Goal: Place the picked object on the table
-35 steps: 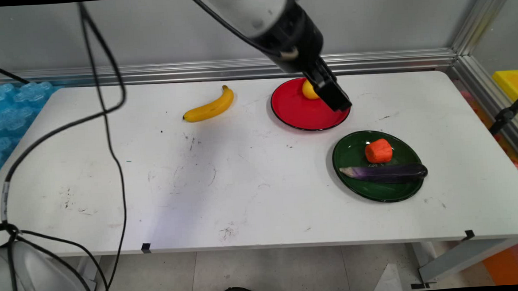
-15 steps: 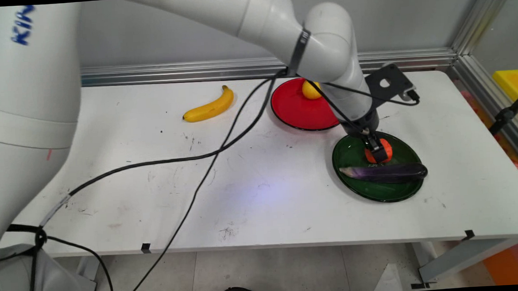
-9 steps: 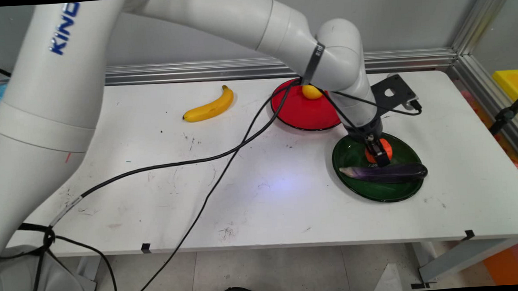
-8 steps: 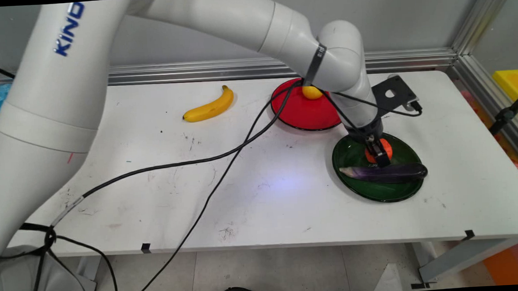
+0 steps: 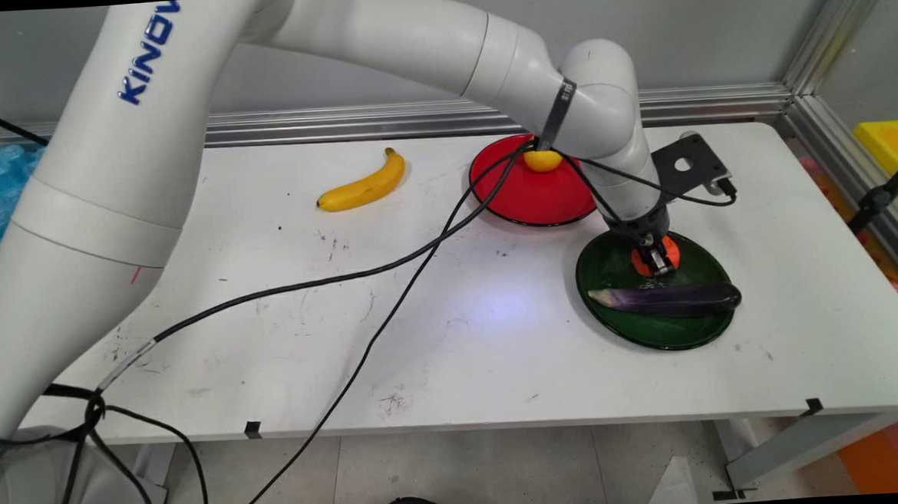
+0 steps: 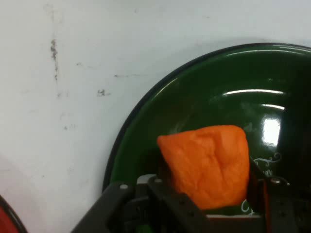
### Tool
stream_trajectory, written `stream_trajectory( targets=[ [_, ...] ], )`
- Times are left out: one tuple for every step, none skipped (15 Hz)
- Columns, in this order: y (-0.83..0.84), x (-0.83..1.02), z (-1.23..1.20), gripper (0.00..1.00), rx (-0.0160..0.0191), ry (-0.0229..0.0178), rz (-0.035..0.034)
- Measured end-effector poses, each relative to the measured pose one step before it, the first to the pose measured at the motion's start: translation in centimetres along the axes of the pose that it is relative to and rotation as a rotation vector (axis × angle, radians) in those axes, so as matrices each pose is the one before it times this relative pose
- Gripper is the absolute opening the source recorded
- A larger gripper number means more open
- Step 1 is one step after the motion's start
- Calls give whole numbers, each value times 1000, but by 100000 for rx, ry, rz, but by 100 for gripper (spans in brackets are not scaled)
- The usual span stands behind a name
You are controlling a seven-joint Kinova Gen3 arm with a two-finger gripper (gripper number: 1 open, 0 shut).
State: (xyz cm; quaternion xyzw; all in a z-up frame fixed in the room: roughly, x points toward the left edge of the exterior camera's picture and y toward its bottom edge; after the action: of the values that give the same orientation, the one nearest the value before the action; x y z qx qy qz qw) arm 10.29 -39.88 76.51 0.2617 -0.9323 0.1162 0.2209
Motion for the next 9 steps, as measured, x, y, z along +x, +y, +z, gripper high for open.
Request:
stream_trajectory(
  targets=[
    [-106,128,-243,0,3,107,747],
    [-82,137,-308,0,11,165,619],
    [-101,196,-460,0,72,264,713],
    [-69,235,-612,0,35,377,759],
    [-66,196,-624,0,-1,268,647],
    [-36,161,-580,0,-17,201,576],
    [-28,141,-818,0,-100,91,670],
    [-24,102,-859,0,-62,26,625],
    [-37,51,-1112,0,37,-176,612]
  ],
)
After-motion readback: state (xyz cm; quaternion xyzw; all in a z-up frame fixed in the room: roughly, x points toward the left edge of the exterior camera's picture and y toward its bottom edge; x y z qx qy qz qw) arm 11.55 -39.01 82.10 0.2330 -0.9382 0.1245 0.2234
